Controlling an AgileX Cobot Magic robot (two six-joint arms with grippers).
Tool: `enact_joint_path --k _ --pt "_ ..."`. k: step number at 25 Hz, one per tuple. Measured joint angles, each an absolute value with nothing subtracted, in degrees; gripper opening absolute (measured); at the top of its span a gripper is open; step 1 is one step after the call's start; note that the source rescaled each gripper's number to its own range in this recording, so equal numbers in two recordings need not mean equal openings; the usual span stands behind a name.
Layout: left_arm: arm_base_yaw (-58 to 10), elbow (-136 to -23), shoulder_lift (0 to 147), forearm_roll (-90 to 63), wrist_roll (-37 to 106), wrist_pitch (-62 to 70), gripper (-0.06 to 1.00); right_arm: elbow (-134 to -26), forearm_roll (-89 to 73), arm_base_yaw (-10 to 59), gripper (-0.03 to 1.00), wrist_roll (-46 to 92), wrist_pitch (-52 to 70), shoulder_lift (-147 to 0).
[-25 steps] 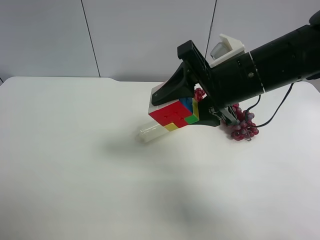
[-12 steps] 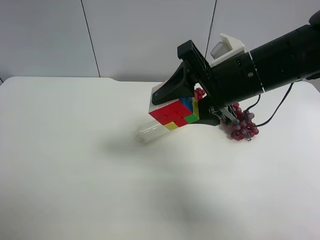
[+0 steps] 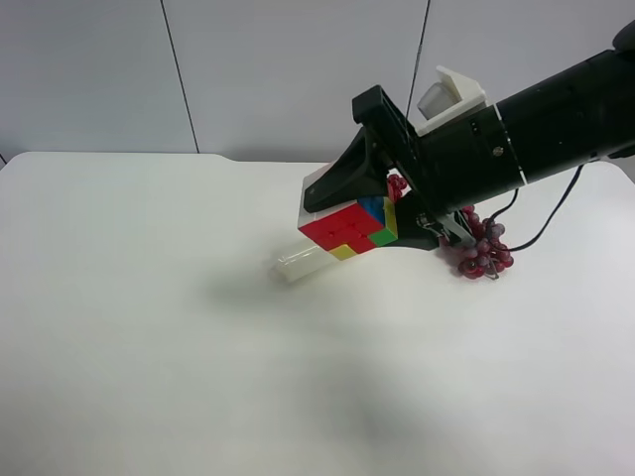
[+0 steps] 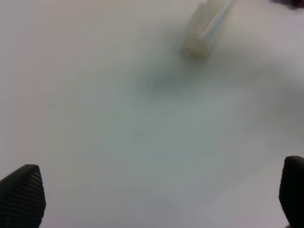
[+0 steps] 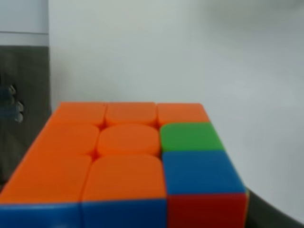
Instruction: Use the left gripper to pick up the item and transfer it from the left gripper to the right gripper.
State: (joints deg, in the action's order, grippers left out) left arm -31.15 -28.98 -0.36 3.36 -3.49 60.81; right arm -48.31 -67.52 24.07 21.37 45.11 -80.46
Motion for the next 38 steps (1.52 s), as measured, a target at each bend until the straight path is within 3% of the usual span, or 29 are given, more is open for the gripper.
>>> enact_joint_path --k 10,14,25,38 --pt "-5.76 -28.98 -0.36 3.42 -3.49 60.81 1.00 -48.31 -52.41 24.07 0.00 21.41 44.72 -80.46" --pt "1.17 -28.98 -0.36 3.42 -3.49 60.81 1.00 -48.31 -43.78 24.07 0.00 21.35 43.21 -80.46" --pt "3.91 -28.98 -0.36 3.42 -3.49 60.79 1.00 -48.31 -9.27 24.07 0.00 7.71 38.70 -83.26" --pt "3.91 -28.98 -0.36 3.37 -3.49 60.79 1.00 -48.31 -5.09 24.07 0.00 5.43 33.13 -98.79"
